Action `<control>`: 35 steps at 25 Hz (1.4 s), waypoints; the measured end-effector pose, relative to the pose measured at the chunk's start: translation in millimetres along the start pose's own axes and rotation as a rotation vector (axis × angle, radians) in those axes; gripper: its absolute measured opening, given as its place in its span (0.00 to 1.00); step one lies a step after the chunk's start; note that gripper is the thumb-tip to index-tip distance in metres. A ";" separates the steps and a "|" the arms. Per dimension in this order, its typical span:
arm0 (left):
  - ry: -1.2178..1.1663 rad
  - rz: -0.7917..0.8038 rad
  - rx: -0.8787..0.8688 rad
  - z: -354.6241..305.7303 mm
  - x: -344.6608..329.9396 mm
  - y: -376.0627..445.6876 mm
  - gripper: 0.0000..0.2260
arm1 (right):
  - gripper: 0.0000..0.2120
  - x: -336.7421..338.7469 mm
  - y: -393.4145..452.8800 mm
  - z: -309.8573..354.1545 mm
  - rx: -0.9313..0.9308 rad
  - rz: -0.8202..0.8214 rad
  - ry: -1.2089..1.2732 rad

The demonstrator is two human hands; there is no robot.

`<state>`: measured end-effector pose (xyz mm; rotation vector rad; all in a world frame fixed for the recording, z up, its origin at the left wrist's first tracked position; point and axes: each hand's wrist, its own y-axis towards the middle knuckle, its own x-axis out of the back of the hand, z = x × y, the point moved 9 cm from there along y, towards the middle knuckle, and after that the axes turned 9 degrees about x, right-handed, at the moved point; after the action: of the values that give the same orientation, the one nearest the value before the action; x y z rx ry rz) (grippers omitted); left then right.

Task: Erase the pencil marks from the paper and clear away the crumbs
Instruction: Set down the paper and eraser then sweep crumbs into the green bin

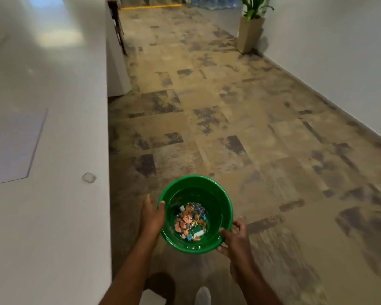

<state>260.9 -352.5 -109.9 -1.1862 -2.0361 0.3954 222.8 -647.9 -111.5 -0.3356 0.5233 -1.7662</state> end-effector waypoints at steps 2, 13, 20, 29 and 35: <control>-0.035 0.041 0.073 13.7 -21.5 11.4 0.21 | 0.18 3.9 14.0 -2.0 0.005 -0.005 -0.017; -0.176 0.137 0.360 84.5 -119.4 99.4 0.11 | 0.19 8.4 145.1 -72.4 0.053 -0.146 -0.161; -0.154 0.145 0.467 201.2 -207.4 214.0 0.19 | 0.22 4.5 267.2 -215.2 -0.030 -0.069 -0.334; -0.142 0.215 0.511 376.5 -310.8 373.7 0.24 | 0.24 16.5 417.2 -423.3 0.012 -0.008 -0.535; -0.150 0.243 0.555 426.2 -350.7 429.0 0.26 | 0.27 16.9 473.9 -500.4 0.013 0.085 -0.625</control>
<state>324.3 -382.5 -805.4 -1.0693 -1.7317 1.1154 371.2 -671.6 -784.4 -0.8068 0.0745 -1.4776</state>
